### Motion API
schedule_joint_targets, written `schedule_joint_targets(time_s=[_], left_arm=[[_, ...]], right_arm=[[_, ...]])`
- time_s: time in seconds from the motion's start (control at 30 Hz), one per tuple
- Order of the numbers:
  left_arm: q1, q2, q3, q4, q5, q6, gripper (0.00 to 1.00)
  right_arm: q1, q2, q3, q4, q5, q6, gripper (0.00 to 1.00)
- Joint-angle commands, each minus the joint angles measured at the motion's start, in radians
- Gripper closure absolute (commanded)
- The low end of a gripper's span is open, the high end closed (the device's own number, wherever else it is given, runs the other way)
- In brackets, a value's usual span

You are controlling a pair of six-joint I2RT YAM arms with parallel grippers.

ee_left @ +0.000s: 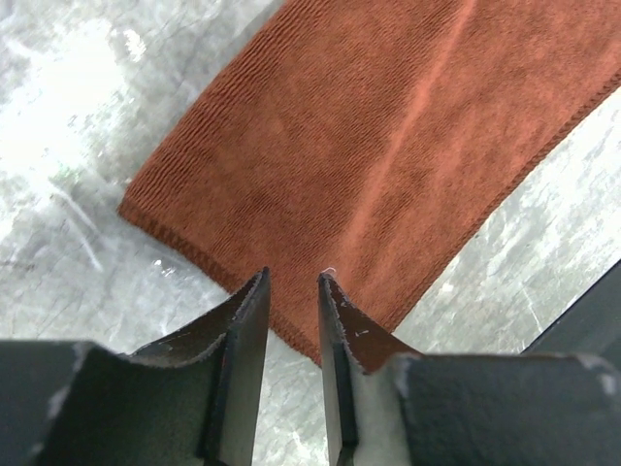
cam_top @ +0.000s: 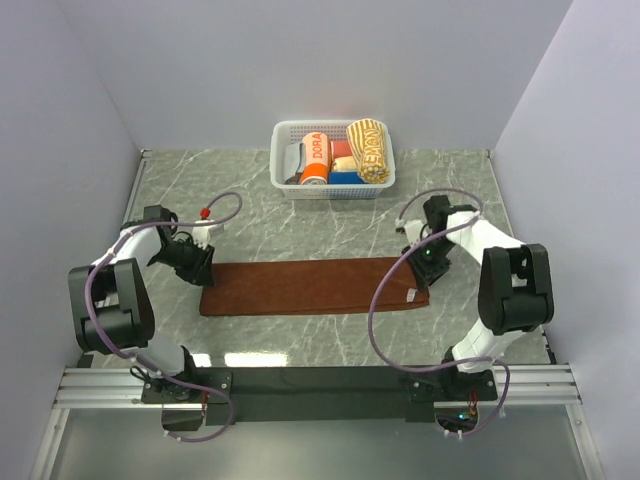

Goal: Roll the towels
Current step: Fold the towel

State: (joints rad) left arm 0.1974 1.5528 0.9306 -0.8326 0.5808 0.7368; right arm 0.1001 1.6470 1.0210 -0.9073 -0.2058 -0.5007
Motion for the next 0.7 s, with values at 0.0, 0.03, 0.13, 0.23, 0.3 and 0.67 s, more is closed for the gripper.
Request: schedule_joint_targets(time_s=[0.0,0.03,0.13,0.23,0.3,0.67], left_arm=[[-0.021,-0.023,0.024,0.013,0.042,-0.027,0.67],[-0.021,-0.025,0.024,0.015,0.048,-0.030,0.66],[-0.021,-0.028,0.031,0.021,0.056,-0.039,0.63],[-0.023,-0.031,0.034,0.041,0.053,-0.063,0.60],[-0.021,-0.040,0.031,0.059,0.053,-0.079,0.59],[-0.023,-0.069,0.016,0.084,0.034,-0.093,0.52]], right_arm=[[-0.054,0.023,0.100,-0.050,-0.075,0.027,0.57],[-0.062,0.013,0.120,-0.051,-0.083,0.039,0.54],[-0.063,0.008,0.143,-0.041,-0.078,0.098,0.50],[-0.062,0.036,0.146,-0.002,-0.017,0.215,0.52],[-0.062,0.049,0.145,0.016,0.009,0.261,0.53],[-0.011,0.128,0.077,0.057,0.085,0.395,0.54]])
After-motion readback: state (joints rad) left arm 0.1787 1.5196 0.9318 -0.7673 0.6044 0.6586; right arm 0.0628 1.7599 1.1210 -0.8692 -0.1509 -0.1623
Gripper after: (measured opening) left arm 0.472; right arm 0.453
